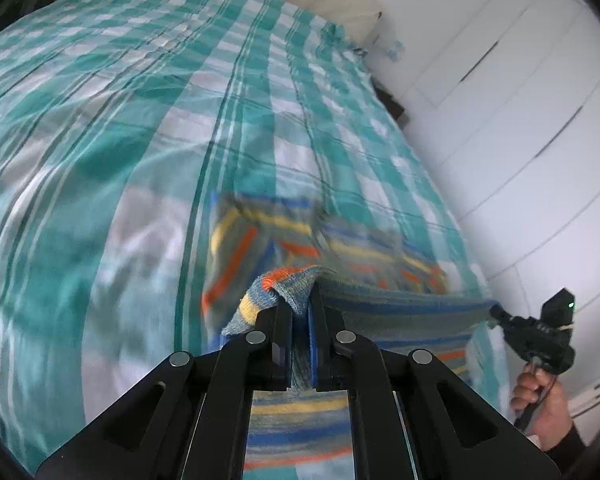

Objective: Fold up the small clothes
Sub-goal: 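Grasp the sweater hem with the left gripper while the right gripper grasps the hem, then fold the hem over toward the collar with both grippers and release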

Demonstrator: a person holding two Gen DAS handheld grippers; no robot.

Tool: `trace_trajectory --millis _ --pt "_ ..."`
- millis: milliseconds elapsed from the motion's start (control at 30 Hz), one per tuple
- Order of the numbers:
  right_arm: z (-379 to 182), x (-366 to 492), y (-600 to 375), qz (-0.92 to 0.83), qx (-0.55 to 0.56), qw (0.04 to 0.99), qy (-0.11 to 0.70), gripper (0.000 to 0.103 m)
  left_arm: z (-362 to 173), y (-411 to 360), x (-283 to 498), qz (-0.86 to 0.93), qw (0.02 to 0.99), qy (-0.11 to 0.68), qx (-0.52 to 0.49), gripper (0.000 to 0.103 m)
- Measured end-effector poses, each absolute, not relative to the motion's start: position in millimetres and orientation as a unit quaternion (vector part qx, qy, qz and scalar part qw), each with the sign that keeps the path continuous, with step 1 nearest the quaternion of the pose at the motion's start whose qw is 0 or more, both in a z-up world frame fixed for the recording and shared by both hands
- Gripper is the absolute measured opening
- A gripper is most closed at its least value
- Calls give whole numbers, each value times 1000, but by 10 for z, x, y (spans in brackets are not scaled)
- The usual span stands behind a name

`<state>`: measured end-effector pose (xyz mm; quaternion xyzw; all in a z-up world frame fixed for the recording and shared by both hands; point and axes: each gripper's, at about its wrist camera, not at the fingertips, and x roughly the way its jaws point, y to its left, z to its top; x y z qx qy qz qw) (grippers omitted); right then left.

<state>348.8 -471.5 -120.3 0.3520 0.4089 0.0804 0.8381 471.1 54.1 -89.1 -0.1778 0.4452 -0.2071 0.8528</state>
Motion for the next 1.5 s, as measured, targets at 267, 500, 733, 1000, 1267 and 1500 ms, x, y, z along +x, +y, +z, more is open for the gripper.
trace_trajectory --millis 267,500,733,1000,1267,1500 --pt "-1598 4423 -4892 55 347 833 427 6 -1323 278 5526 -174 845 486 -143 11" --pt "-1665 4611 -5099 9 370 847 381 27 -1245 575 5731 -120 858 451 -214 81" --pt "-1378 4321 -4986 54 291 863 410 27 -1194 658 4863 -164 854 470 -152 83" --pt "-1786 3283 -4328 113 152 836 514 28 -1833 651 4196 -124 850 507 -70 33" --pt "-1773 3067 -4419 93 160 823 537 6 -1747 684 4131 -161 829 529 -81 7" --pt "-1865 3130 -4445 90 131 804 573 37 -1407 717 4194 -153 836 524 -47 58"
